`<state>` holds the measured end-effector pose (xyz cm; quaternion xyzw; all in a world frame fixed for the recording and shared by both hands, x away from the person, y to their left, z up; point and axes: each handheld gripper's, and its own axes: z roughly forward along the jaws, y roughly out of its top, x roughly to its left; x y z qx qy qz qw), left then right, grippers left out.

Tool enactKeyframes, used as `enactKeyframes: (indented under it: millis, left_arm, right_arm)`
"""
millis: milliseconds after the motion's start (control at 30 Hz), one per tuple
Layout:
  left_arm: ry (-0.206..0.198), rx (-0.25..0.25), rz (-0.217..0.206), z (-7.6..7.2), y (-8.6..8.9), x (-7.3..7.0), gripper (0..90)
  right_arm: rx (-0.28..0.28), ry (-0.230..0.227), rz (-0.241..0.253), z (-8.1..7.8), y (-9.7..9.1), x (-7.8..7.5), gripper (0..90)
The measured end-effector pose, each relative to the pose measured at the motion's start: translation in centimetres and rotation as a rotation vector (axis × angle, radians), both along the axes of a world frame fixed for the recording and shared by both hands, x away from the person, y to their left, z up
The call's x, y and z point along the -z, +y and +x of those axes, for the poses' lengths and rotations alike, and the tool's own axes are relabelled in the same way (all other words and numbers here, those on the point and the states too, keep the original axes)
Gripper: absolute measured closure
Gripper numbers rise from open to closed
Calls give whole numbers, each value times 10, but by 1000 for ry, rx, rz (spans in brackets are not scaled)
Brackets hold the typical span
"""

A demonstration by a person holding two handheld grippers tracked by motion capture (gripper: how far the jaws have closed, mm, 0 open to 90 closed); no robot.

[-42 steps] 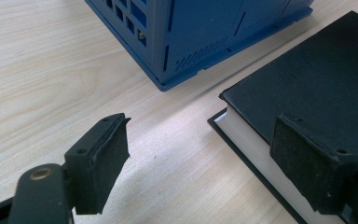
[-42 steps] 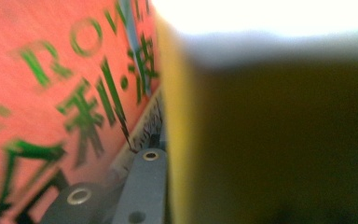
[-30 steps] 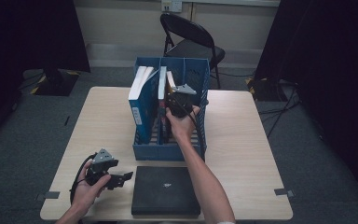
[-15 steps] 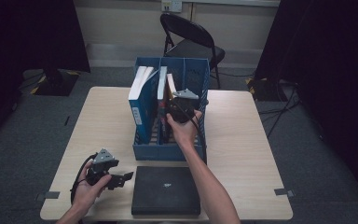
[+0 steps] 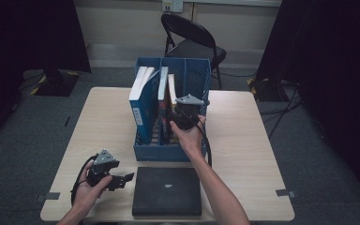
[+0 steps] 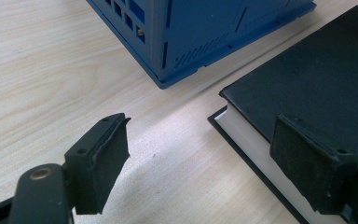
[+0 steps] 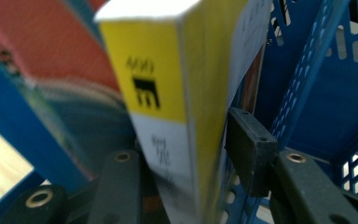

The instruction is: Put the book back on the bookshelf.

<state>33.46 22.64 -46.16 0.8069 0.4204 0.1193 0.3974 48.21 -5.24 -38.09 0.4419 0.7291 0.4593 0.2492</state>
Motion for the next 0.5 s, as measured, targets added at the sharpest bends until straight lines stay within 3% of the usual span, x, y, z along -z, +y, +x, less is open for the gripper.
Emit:
enactKeyframes:
  millis: [500]
  left_arm:
    - [-5, 4, 0, 0, -1, 1, 191]
  right_arm:
    - [-76, 26, -4, -17, -9, 9, 589]
